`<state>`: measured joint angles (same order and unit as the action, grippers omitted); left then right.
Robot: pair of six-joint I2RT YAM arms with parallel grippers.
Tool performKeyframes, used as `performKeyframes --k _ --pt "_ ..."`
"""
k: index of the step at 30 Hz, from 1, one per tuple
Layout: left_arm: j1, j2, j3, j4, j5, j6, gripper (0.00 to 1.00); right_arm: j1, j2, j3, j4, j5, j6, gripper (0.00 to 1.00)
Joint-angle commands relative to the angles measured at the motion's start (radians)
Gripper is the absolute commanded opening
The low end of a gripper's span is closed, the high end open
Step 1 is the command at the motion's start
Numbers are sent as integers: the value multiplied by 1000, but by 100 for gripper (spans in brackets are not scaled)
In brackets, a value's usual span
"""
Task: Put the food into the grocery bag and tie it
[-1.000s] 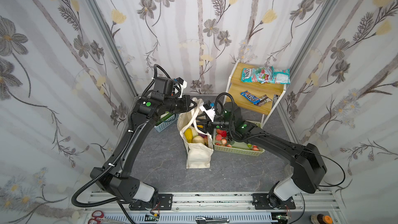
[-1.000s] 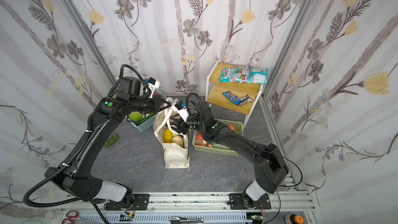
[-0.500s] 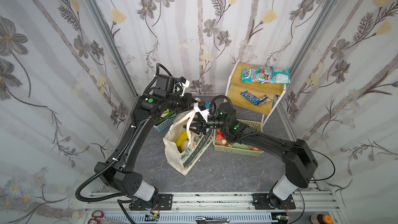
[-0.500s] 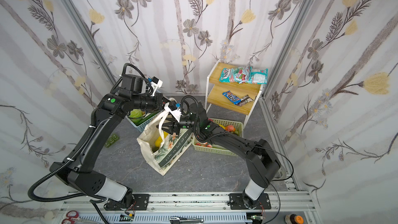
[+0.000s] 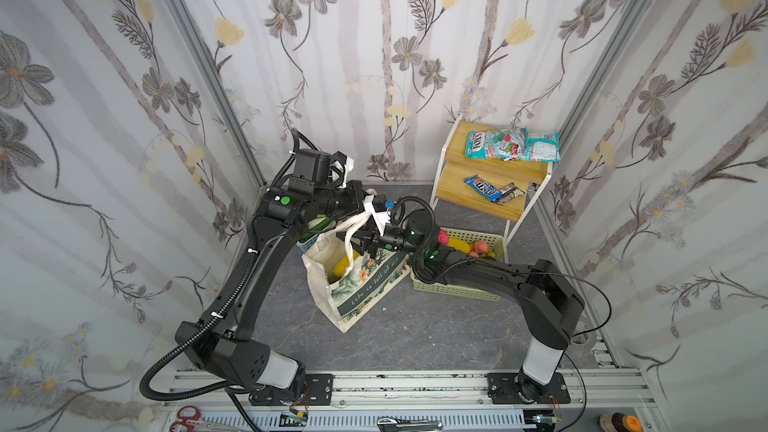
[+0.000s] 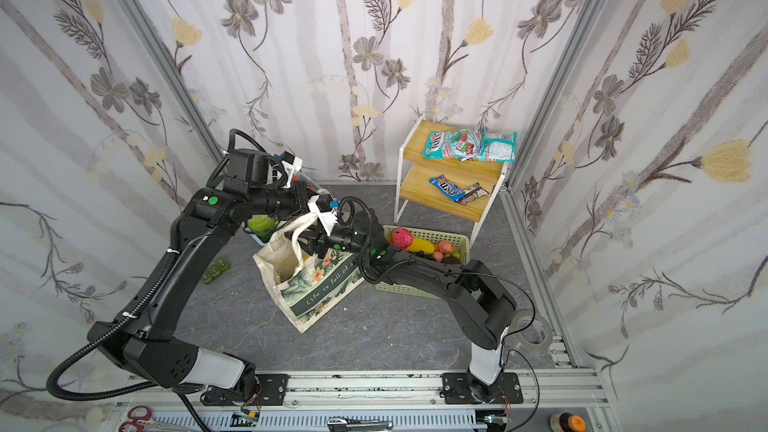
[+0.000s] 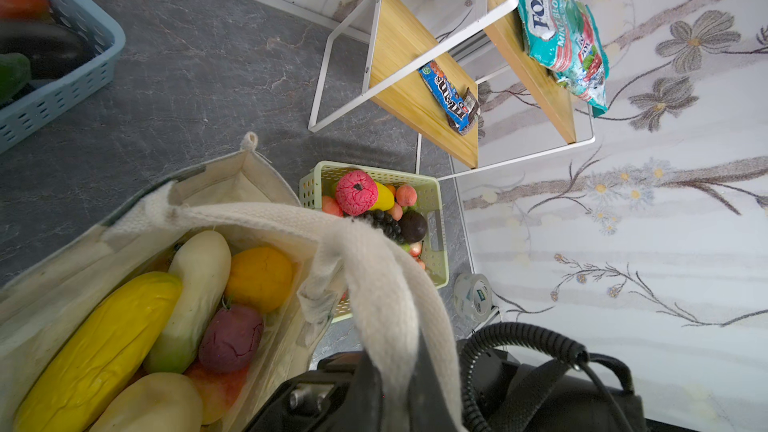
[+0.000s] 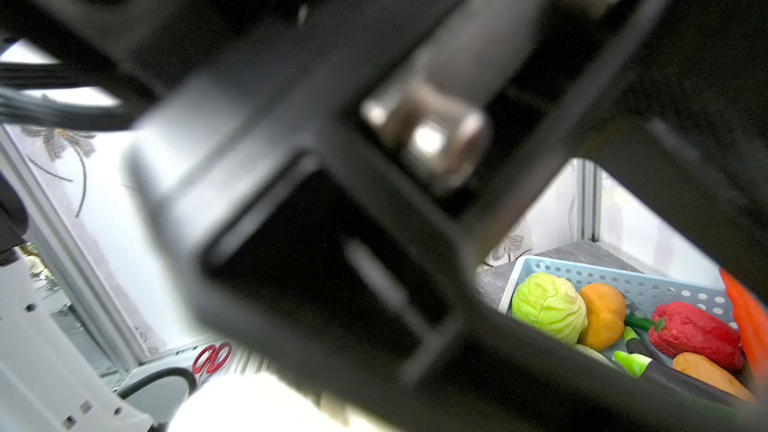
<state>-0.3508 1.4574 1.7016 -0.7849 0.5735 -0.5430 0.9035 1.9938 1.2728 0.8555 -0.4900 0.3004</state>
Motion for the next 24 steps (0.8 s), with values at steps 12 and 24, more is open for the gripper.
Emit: performKeyframes --k 12,24 --pt "71 -30 -37 38 -4 -18 0 8 55 65 132 81 121 10" --pt "327 -147 -235 64 -39 47 0 0 -174 -106 -347 464 301 0"
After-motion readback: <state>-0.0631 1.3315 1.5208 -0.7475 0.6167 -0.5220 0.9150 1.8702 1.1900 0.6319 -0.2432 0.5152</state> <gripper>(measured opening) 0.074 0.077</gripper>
